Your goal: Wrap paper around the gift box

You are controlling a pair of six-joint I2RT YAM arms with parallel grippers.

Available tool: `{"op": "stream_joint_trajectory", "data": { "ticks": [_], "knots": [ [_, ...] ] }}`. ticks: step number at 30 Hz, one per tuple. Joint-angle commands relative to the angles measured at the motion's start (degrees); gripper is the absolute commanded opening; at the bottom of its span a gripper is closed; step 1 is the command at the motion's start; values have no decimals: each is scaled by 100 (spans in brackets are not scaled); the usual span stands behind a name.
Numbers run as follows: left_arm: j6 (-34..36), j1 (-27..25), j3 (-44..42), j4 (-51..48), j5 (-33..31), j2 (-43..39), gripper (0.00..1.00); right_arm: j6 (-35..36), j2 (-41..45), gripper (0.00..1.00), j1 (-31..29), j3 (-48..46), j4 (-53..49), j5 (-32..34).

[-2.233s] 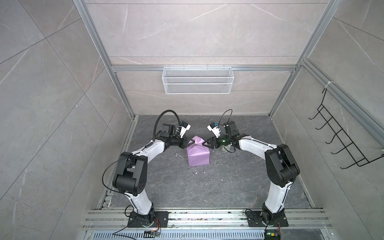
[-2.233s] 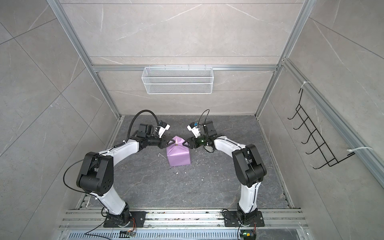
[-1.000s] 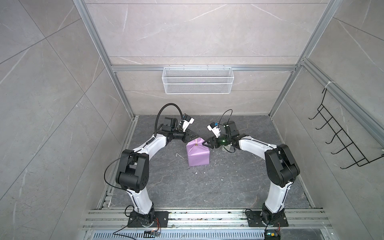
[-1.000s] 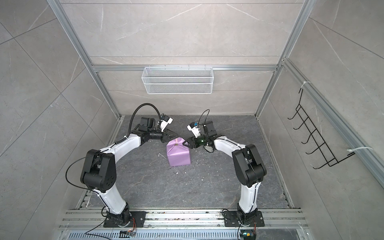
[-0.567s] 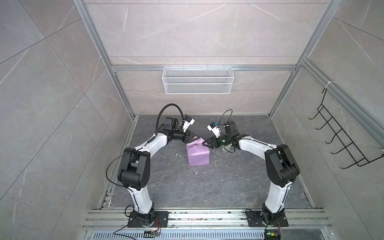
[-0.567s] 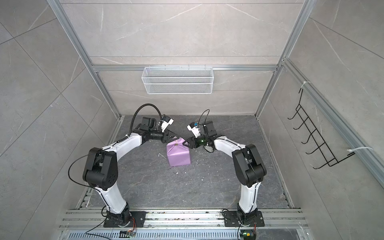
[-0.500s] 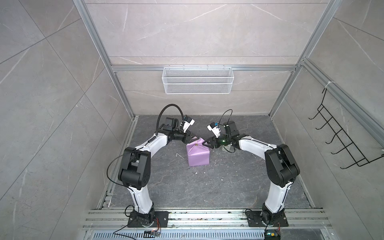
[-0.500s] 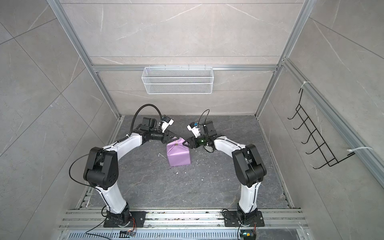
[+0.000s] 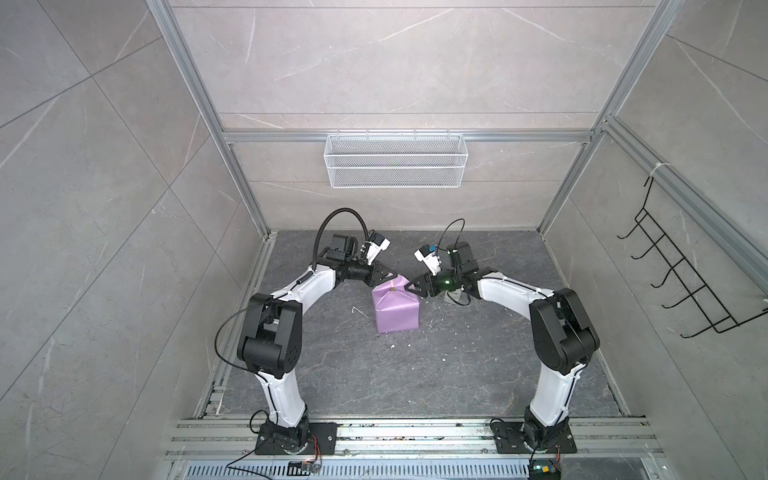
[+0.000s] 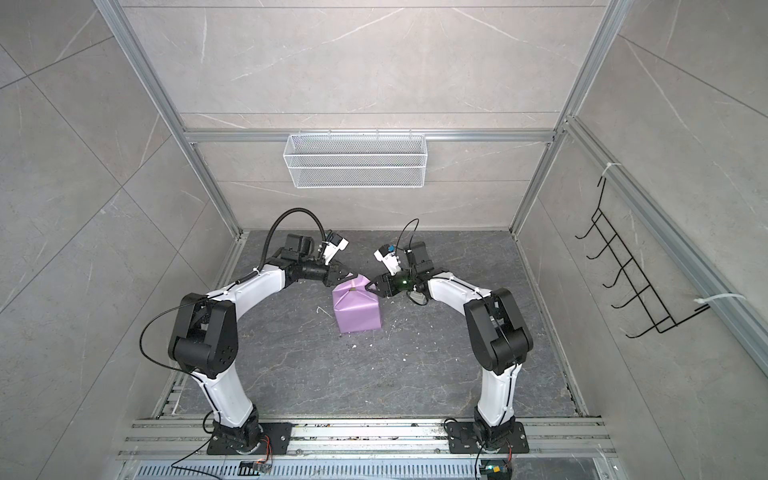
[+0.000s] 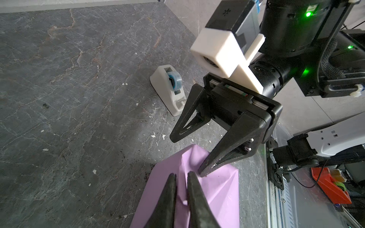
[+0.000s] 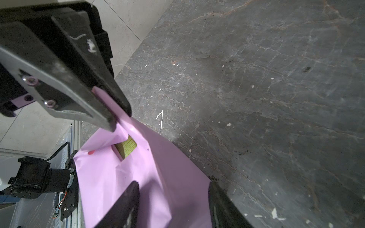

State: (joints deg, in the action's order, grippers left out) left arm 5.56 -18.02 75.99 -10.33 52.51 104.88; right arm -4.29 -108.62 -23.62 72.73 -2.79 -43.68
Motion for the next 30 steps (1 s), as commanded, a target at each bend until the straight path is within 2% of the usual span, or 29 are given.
{"op": "stream_joint_trajectory", "data": {
  "ticks": [1, 9, 20, 30],
  "knots": [
    [78, -28, 241, 19, 63, -38, 12, 66, -30, 57, -66, -4, -297, 153],
    [50, -30, 200, 63, -21, -120, 0, -249, 67, 60, -69, -21, -134, 118],
    [-38, -50, -61, 201, -333, -411, 0, -1149, 445, 63, -64, -91, 59, 181],
    [-51, -114, -179, 213, -451, -568, 0, -1380, 749, 63, -73, -681, 111, 382]
  ]
}}
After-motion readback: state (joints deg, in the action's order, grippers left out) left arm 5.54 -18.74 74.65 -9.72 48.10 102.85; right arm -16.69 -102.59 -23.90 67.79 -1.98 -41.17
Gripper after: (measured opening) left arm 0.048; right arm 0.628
